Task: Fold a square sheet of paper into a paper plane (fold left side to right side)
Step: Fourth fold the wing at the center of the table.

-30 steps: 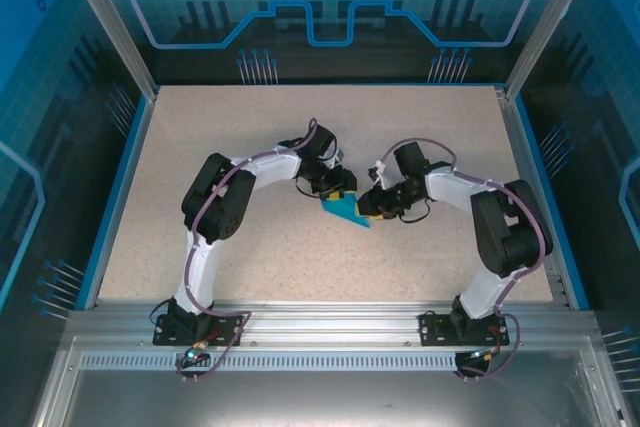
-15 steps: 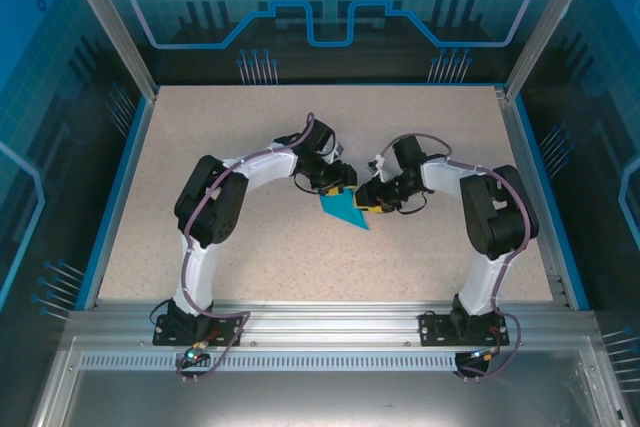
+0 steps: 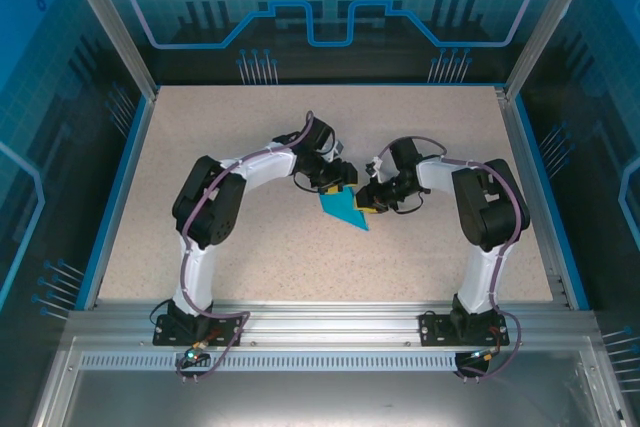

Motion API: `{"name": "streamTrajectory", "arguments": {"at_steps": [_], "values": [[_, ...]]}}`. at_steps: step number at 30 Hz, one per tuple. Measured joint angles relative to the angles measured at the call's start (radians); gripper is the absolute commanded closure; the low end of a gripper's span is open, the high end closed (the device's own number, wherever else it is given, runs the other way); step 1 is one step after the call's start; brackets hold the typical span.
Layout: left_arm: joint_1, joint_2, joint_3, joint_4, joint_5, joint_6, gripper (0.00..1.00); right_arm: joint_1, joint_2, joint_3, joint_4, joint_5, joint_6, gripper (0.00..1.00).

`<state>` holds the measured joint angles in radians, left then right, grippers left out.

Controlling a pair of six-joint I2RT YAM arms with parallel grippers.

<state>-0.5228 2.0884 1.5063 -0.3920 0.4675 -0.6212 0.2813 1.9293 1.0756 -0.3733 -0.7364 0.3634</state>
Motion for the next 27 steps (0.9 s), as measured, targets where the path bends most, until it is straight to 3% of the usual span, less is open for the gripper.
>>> {"name": "streamTrajectory", "arguments": {"at_steps": [6,10,16,27], "values": [[0.006,-0.067,-0.024,0.004,0.0,0.0,0.34,0.0,0.0,-0.007,0.002,-0.001,-0.005,0.91],[0.024,-0.152,-0.087,0.011,-0.008,-0.001,0.33,0.0,0.0,-0.018,0.008,-0.001,-0.004,0.91],[0.06,-0.248,-0.231,0.043,-0.026,-0.025,0.46,0.0,0.0,-0.028,0.027,-0.001,-0.004,0.91],[0.034,-0.09,-0.236,0.104,-0.006,-0.06,0.58,0.0,0.0,-0.029,0.034,-0.002,0.0,0.89]]}}
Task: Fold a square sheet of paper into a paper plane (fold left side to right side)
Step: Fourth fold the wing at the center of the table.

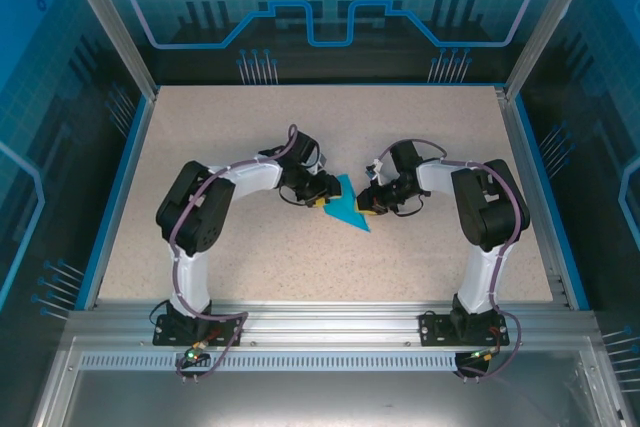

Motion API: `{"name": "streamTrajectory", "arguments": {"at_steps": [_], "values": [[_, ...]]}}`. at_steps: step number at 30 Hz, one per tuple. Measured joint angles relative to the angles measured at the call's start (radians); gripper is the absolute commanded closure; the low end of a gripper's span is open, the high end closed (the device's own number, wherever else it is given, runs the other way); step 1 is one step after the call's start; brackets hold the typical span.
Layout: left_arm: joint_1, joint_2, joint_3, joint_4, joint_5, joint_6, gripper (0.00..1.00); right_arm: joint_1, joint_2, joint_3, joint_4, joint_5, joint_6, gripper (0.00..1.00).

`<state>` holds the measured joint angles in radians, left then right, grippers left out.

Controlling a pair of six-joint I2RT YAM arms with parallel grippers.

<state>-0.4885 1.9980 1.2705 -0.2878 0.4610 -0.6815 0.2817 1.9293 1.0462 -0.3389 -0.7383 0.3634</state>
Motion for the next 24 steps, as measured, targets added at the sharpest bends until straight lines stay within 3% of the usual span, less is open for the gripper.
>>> {"name": "streamTrajectory", "arguments": {"at_steps": [20,24], "values": [[-0.006,0.055,0.031,0.006,0.004,0.0,0.58,0.012,0.009,0.06,-0.013,-0.002,0.003,0.68],[-0.006,0.055,0.031,0.006,0.004,0.0,0.58,0.021,0.023,0.085,-0.02,0.002,0.002,0.68]]}}
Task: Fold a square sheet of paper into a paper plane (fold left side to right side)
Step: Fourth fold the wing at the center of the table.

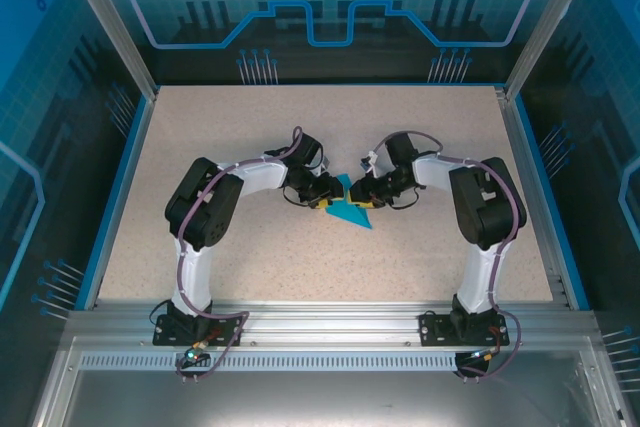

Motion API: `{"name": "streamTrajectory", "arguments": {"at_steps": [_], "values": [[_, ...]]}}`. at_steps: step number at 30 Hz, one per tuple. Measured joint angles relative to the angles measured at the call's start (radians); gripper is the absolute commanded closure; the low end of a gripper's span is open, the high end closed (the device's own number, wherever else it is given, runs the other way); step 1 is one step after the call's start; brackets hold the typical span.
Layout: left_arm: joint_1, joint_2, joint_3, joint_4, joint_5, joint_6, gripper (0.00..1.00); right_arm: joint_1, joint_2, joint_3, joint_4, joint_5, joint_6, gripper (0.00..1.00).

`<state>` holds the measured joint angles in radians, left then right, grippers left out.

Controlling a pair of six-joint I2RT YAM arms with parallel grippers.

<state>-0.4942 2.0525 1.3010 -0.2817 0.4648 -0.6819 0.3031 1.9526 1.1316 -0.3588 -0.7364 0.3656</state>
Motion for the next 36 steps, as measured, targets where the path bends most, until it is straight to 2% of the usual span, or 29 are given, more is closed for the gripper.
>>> {"name": "streamTrajectory", "arguments": {"at_steps": [3,9,13,36], "values": [[-0.001,0.0,0.0,0.0,0.0,0.0,0.58,0.003,0.012,0.009,-0.008,0.004,-0.003,0.71],[-0.001,0.0,0.0,0.0,0.0,0.0,0.55,0.005,0.017,0.009,-0.018,0.014,-0.013,0.89],[-0.001,0.0,0.0,0.003,0.0,0.001,0.53,0.005,0.017,0.007,-0.015,0.01,-0.01,0.94],[-0.002,0.0,0.0,0.0,-0.001,0.003,0.55,-0.029,0.02,-0.021,0.019,-0.039,-0.027,0.9]]}}
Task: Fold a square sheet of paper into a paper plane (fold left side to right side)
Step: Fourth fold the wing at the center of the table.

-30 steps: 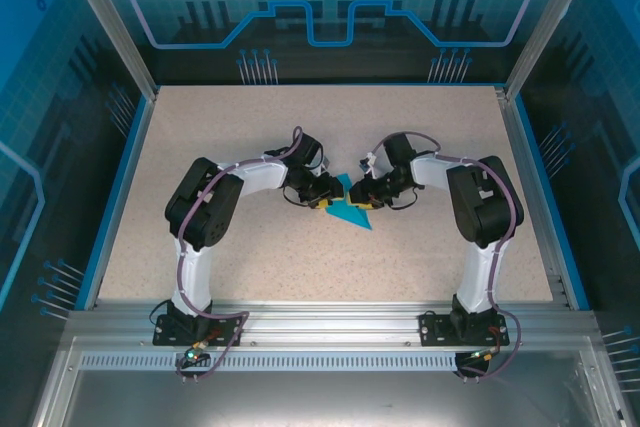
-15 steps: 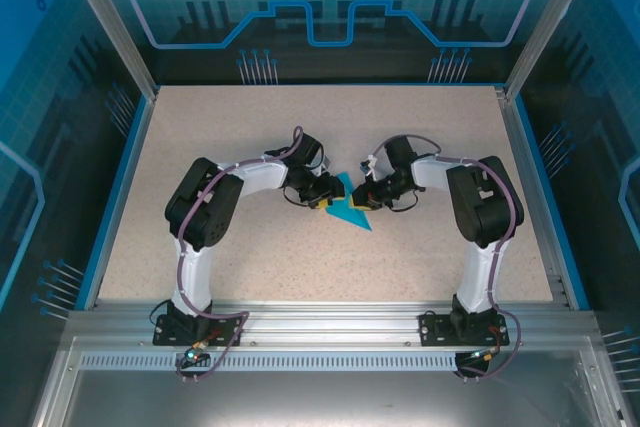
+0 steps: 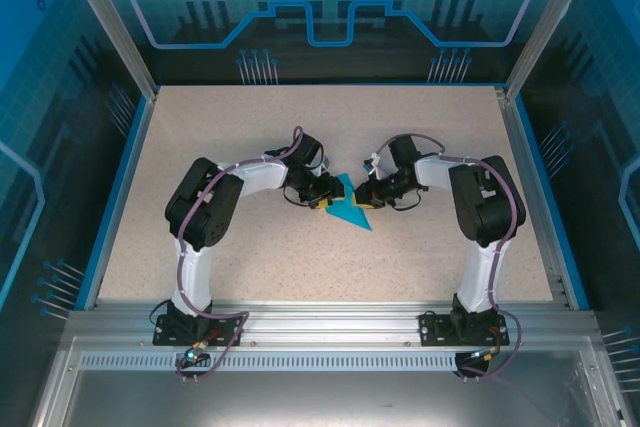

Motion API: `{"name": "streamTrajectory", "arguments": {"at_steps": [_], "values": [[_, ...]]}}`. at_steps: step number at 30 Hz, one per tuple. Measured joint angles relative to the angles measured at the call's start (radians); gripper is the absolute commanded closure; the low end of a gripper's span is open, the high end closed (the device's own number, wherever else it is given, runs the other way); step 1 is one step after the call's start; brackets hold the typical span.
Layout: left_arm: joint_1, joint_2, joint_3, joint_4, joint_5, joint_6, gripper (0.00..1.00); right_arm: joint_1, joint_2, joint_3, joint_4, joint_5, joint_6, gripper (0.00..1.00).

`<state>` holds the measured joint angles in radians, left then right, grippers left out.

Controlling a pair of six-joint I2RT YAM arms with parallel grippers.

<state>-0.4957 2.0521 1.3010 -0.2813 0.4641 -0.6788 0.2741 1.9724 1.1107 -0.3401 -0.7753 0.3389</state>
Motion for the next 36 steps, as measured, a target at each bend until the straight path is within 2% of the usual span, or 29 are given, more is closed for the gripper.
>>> {"name": "streamTrajectory", "arguments": {"at_steps": [36], "values": [[0.0,0.0,0.0,0.0,0.0,0.0,0.55,-0.015,0.079,0.076,-0.088,0.001,-0.071,0.89]]}}
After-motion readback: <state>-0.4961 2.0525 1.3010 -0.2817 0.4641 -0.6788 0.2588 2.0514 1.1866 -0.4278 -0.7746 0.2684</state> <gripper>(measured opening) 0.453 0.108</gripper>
